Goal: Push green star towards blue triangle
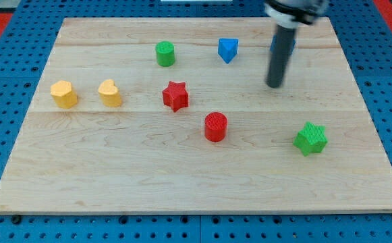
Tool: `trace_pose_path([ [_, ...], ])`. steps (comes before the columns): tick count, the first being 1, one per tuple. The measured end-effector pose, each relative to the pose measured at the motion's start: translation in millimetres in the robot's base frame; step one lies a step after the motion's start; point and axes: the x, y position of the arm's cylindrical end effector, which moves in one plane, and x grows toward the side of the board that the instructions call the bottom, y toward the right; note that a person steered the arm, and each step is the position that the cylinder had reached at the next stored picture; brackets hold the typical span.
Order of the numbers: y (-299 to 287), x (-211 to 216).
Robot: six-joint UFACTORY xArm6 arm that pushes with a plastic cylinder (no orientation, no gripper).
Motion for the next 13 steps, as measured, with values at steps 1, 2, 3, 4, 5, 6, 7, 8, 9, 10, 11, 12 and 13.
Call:
trace_pose_path([
  [1, 56, 53],
  [2, 89, 92],
  [3, 49, 130],
  [4, 17, 107],
  [5, 17, 76],
  [6, 1, 53],
  [7, -2, 64],
  [8, -35, 78],
  [9, -66, 51],
  [10, -87, 28],
  [11, -84, 13],
  [12, -52, 0],
  [13, -41, 1],
])
